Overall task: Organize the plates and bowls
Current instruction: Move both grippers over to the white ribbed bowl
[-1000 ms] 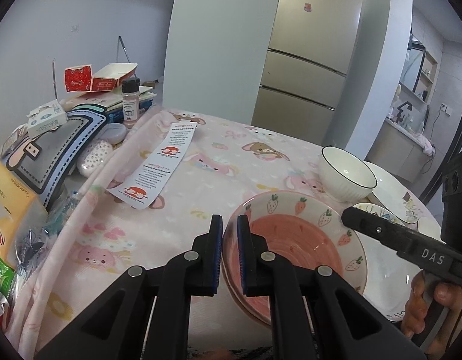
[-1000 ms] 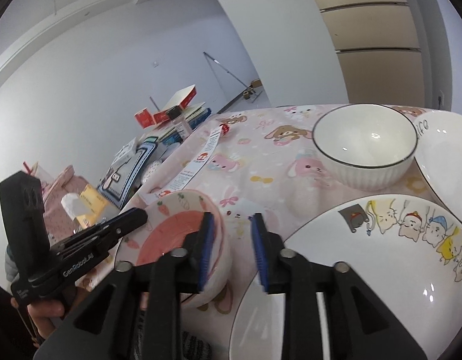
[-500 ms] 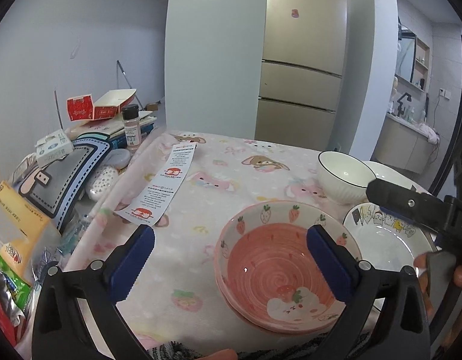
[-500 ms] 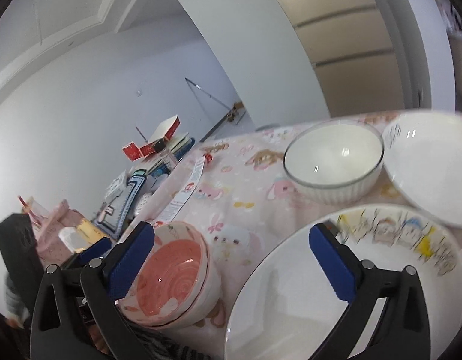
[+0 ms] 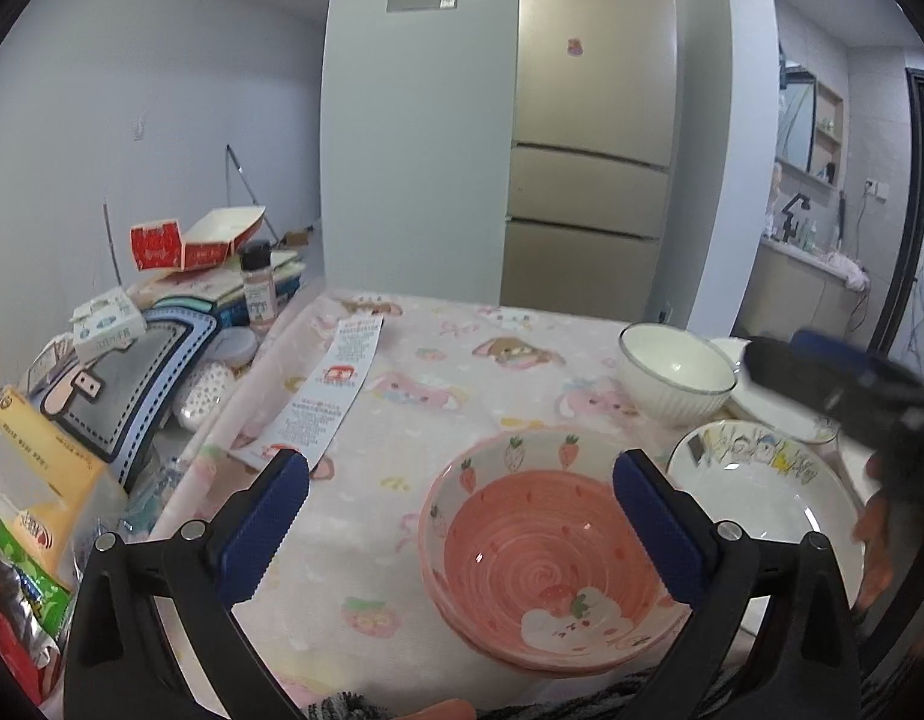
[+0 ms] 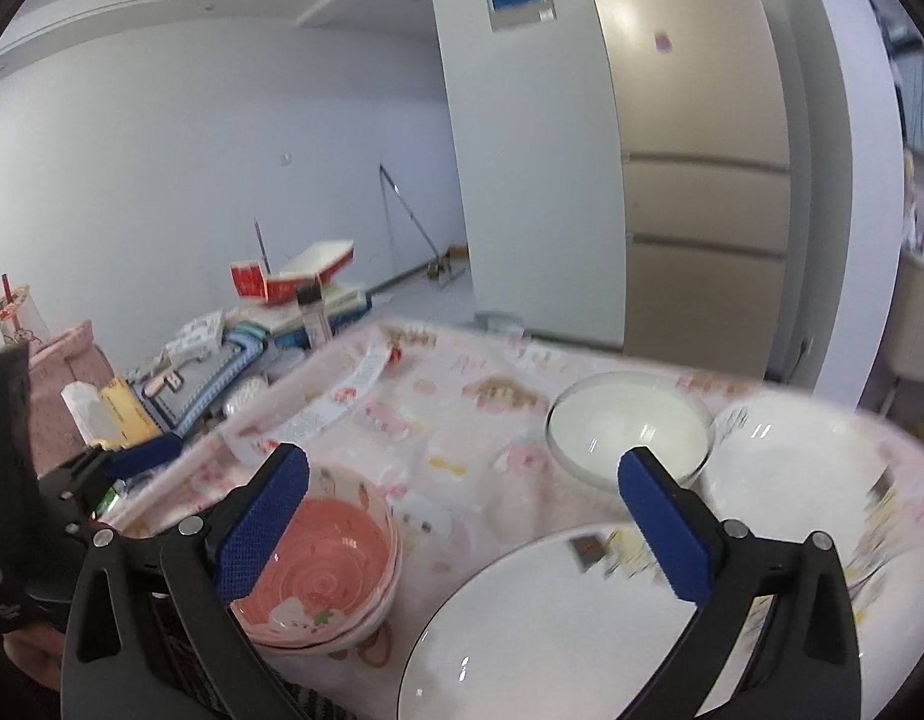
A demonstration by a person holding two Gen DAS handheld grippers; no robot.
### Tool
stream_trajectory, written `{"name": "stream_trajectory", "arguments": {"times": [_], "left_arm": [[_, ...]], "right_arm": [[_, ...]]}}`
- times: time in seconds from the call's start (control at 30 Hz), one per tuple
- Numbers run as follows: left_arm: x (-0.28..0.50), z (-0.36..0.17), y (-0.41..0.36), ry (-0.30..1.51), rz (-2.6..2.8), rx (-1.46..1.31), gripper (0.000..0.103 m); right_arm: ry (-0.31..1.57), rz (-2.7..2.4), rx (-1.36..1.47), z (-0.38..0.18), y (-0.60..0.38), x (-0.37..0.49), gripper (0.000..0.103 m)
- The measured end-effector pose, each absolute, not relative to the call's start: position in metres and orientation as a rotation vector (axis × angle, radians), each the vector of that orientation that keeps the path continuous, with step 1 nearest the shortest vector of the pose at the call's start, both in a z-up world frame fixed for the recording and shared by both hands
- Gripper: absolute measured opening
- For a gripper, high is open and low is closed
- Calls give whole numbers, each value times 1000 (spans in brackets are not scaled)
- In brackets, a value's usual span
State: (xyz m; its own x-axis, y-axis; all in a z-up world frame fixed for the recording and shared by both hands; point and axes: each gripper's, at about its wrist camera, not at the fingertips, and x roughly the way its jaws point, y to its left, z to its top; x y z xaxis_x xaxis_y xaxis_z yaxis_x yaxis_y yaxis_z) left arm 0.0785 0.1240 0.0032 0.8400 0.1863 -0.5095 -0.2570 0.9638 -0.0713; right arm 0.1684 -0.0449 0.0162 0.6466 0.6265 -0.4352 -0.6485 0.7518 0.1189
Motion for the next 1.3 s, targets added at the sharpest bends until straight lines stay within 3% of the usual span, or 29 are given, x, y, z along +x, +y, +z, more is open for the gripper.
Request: {"name": "stream_trajectory", "arguments": {"times": [0.3,0.53,0.77,0.97,1.3], "left_arm": [[80,84,106,413,124,-133,103],[100,166,89,277,59,-147,103],[133,210,79,212,-2,-177,103],[191,193,70,313,9,-195,103],[268,99,77,613,-34,-272,103]], "right_arm": [[198,649,-136,115,-78,142,103],[100,596,-63,171,-103,154,103],[75,536,-20,192,-117,170,103],[127,525,-45,168,-116,187,103],[259,508,-35,130,-126,228,103]]}}
